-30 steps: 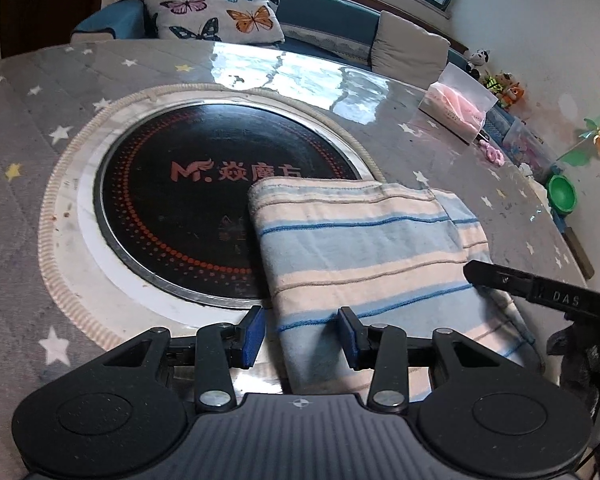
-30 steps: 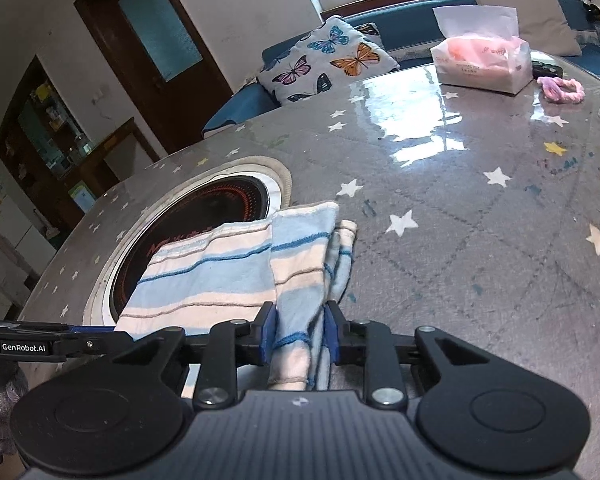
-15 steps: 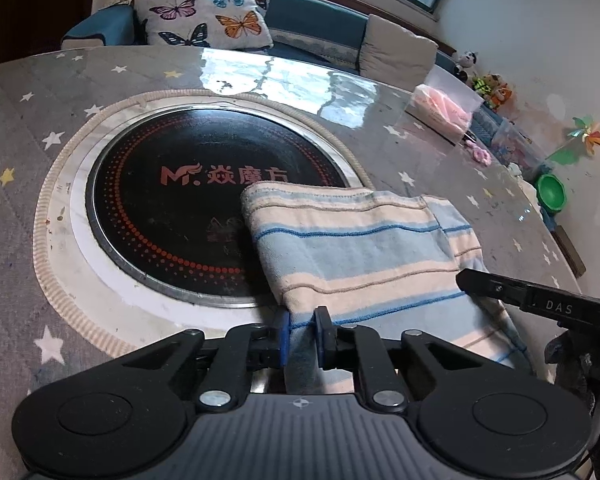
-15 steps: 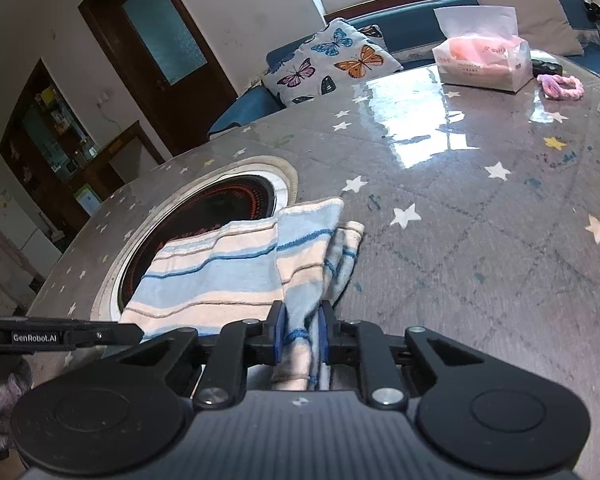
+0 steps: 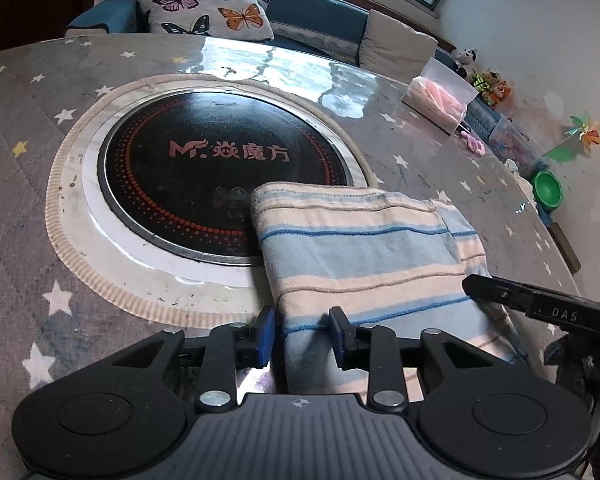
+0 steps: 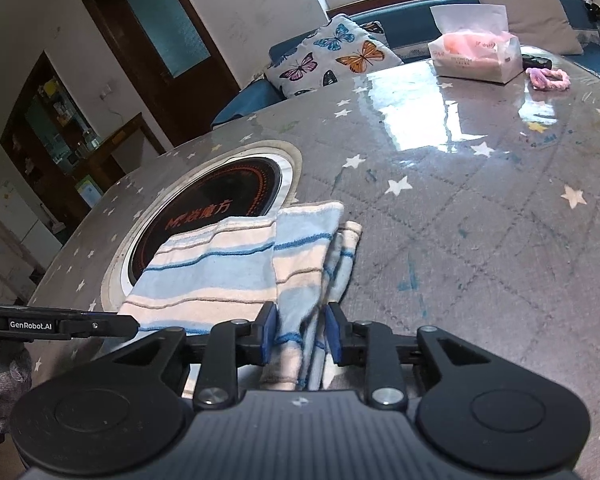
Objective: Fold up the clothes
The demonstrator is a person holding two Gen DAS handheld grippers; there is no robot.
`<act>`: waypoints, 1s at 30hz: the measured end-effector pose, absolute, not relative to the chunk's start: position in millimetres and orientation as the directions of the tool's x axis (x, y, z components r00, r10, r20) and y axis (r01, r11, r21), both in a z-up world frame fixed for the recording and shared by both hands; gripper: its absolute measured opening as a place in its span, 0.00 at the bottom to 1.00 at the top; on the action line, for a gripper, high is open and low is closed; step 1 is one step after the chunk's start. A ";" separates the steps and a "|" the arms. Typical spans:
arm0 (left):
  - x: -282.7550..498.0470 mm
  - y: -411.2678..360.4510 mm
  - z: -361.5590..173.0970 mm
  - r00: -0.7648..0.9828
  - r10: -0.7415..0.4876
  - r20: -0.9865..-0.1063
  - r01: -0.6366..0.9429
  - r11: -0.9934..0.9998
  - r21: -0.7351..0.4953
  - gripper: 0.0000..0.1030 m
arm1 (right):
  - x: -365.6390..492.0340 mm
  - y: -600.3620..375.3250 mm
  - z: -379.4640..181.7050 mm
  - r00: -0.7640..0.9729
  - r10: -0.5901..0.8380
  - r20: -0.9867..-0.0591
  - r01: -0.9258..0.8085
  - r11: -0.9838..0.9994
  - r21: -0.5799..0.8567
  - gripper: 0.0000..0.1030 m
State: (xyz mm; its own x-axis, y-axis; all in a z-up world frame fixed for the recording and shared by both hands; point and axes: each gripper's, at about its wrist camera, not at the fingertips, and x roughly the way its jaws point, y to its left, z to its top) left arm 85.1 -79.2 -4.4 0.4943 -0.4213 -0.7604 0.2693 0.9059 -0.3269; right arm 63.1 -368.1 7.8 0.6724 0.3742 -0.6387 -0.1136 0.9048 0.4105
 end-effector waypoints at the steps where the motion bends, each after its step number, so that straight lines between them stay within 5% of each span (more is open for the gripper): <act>1: 85.5 -79.8 -4.6 0.496 -0.420 -0.760 0.270 0.906 -0.325 0.31 | 63.1 -367.4 7.2 0.672 0.374 -0.638 -0.114 0.905 0.411 0.25; 12: 75.5 -74.2 0.1 0.536 -0.410 -0.738 0.266 0.912 -0.313 0.11 | 64.0 -359.7 6.2 0.670 0.400 -0.626 -0.122 0.890 0.439 0.14; 30: 43.9 70.2 18.7 0.667 -0.245 -0.704 0.027 0.952 -0.305 0.11 | 134.6 -215.0 36.3 0.536 0.564 -0.629 -0.381 0.826 0.416 0.12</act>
